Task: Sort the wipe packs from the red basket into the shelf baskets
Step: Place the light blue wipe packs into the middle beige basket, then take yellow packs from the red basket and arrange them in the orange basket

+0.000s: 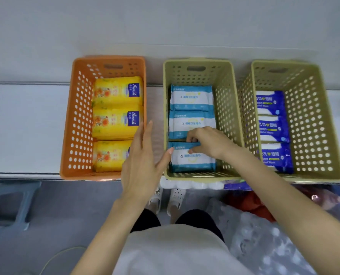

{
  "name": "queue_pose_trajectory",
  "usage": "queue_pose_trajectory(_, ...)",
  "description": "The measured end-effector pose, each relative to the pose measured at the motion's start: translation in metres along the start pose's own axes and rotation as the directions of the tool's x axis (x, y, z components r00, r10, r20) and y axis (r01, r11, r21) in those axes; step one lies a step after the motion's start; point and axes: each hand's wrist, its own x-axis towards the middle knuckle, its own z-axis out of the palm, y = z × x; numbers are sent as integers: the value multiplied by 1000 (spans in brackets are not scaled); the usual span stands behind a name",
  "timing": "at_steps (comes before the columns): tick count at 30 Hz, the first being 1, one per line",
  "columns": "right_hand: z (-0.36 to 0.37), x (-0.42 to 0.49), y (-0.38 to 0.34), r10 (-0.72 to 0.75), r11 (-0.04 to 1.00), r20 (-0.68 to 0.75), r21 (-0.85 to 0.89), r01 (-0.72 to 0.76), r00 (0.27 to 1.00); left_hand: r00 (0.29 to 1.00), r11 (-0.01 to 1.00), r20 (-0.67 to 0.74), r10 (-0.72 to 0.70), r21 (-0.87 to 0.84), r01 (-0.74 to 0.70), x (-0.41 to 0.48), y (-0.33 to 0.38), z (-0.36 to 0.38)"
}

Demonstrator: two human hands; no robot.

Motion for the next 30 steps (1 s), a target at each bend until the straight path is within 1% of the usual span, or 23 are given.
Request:
queue_pose_trajectory(2,1,-1,1,-16,999,-29,-33,15,999,1000,999,-11,-1,43,2,0,0,2)
queue_pose_trajectory(3,2,-3,1,-20,998,-48,-63,16,999,1000,999,-13,-1,38,2,0,1,2)
queue_pose_trajectory(4,2,-5,-1,-15,996,-72,-91,8,997,1000,1000,-12,3,4,-3,0,2,0)
queue_pose_trajectory(6,0,-15,-3,24,995,-171,-90,-40,985,1000,989,-10,22,-147,-24,-4,0,-8)
queue_pose_trajectory(7,-3,-23,-6,59,996,-243,-48,-73,968,999,976,-19,39,-213,-42,-7,-3,-15)
queue_pose_trajectory(9,-14,-42,-16,124,991,-381,93,-96,916,997,960,-59,56,-270,-70,-17,-15,-34)
queue_pose_trajectory(11,-25,-58,-37,141,977,-462,207,-48,876,996,946,-87,30,-319,-57,-32,-34,-53)
queue_pose_trajectory(13,-30,-70,-71,109,965,-483,262,25,869,995,897,-83,-52,-441,10,-50,-57,-70)
queue_pose_trajectory(15,-26,-79,-116,41,947,-467,300,114,883,989,816,-85,-122,-576,51,-69,-85,-87)
queue_pose_trajectory(18,-1,-84,-199,-100,902,-424,342,262,900,970,741,-126,-207,-667,72,-103,-135,-114)
queue_pose_trajectory(21,43,-74,-289,-215,831,-367,418,366,905,941,715,-174,-291,-693,93,-145,-199,-146)
queue_pose_trajectory(24,92,-55,-371,-291,726,-306,546,418,906,896,707,-221,-387,-694,135,-193,-268,-178)
queue_pose_trajectory(26,125,-43,-424,-362,666,-247,607,435,899,831,675,-262,-491,-717,172,-232,-314,-197)
queue_pose_trajectory(27,141,-38,-451,-407,651,-212,615,445,888,784,651,-283,-553,-734,194,-252,-336,-206)
queue_pose_trajectory(30,180,-25,-523,-515,648,-102,603,465,851,612,542,-312,-726,-808,231,-306,-390,-224)
